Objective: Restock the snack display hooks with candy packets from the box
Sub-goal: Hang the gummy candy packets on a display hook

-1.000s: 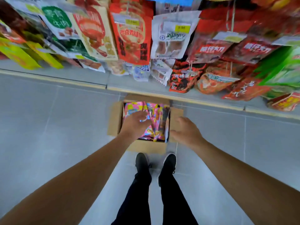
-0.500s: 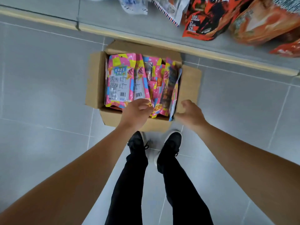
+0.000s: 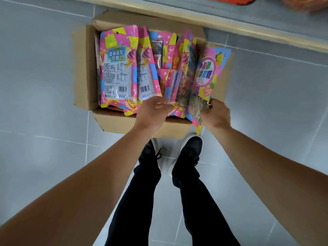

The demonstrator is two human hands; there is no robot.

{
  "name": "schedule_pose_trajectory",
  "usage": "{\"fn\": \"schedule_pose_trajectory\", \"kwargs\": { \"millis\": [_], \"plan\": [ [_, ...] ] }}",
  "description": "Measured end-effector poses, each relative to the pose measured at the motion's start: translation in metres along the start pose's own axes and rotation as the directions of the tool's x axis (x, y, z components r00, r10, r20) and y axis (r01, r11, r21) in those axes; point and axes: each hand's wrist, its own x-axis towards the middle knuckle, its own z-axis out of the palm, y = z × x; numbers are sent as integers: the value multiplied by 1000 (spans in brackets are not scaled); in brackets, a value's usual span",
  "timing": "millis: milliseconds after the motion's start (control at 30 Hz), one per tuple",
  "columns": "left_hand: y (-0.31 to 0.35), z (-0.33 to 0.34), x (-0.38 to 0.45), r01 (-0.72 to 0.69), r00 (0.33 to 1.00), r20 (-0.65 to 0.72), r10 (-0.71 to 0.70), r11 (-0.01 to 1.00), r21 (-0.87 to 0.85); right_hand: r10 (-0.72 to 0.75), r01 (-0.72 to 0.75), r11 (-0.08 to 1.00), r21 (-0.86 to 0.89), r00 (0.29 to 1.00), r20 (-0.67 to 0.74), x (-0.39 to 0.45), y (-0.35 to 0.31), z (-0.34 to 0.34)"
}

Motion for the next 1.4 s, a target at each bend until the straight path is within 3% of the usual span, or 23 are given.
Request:
{"fn": "schedule_pose_trajectory", "kwargs": {
  "millis": [100, 233, 433, 600, 967, 1133, 1400],
  "plan": [
    [12, 4, -20, -1, 1000, -3, 1, 1000, 9, -8, 8, 998, 61, 1000, -14, -28, 14, -33],
    [32, 15, -43, -49, 994, 97, 48, 999, 2, -5, 2, 981, 194, 1000, 16, -57, 15, -71],
    [47, 5, -56, -133, 990, -18, 138, 976, 175, -52, -55, 886, 460, 975, 216, -78, 6, -100],
    [67, -24, -77, -125, 991, 61, 122, 991, 43, -113, -109, 811, 574, 934, 338, -102, -12, -119],
    [139, -79, -194, -230, 970, 79, 230, 973, -9, -142, -15, 704, 710, 977, 161, -210, -76, -199],
    [190, -109, -283, -349, 930, 103, 353, 936, -55, -225, 87, 688, 720, 970, 97, -280, -112, -263],
    [269, -141, -403, -526, 843, 132, 521, 850, 2, -276, 209, 569, 796, 960, -54, -377, -146, -342]
  ]
}}
